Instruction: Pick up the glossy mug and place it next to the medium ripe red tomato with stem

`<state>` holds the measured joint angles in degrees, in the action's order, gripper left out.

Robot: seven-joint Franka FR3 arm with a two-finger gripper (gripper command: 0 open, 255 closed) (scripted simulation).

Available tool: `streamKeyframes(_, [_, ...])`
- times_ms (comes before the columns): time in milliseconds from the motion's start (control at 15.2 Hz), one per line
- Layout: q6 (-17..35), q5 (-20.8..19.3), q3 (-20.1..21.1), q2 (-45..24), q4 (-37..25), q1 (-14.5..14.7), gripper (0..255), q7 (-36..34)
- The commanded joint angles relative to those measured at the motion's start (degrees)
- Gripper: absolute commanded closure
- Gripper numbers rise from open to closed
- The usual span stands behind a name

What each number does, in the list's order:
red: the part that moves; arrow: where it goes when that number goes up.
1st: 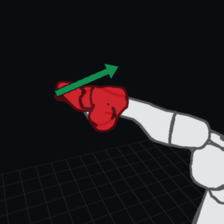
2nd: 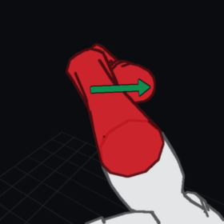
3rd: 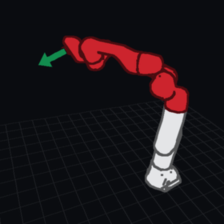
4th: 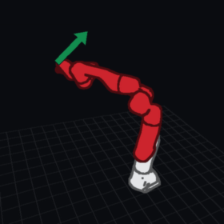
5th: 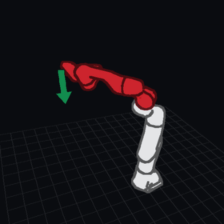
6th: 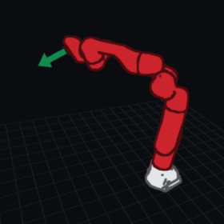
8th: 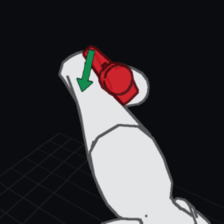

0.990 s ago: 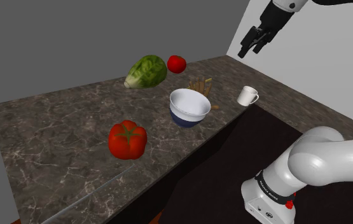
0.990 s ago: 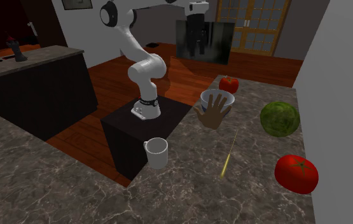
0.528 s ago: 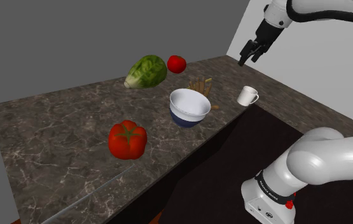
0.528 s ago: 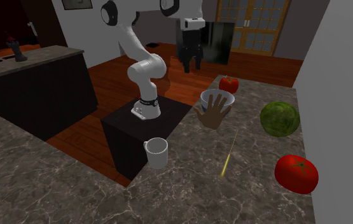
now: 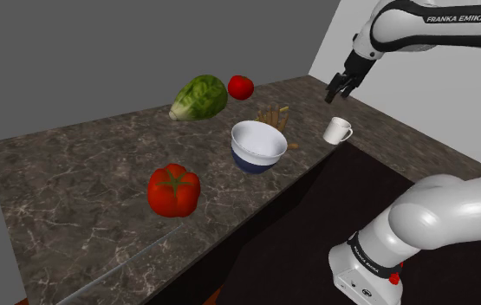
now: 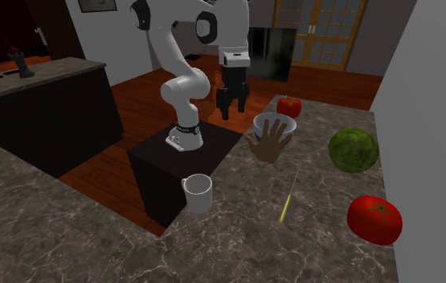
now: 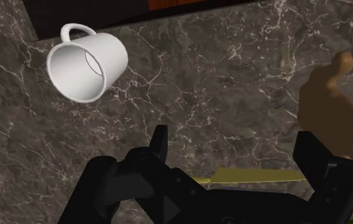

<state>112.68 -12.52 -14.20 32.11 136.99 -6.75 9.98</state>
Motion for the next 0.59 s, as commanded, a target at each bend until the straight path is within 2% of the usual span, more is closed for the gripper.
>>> streamKeyframes(0, [2.0, -0.4, -2.4, -2.9, -0.3, -0.7, 0, 2.0])
streamKeyframes(528, [9.2, 0.8, -10.8, -16.1, -3.6, -2.3, 0, 10.2])
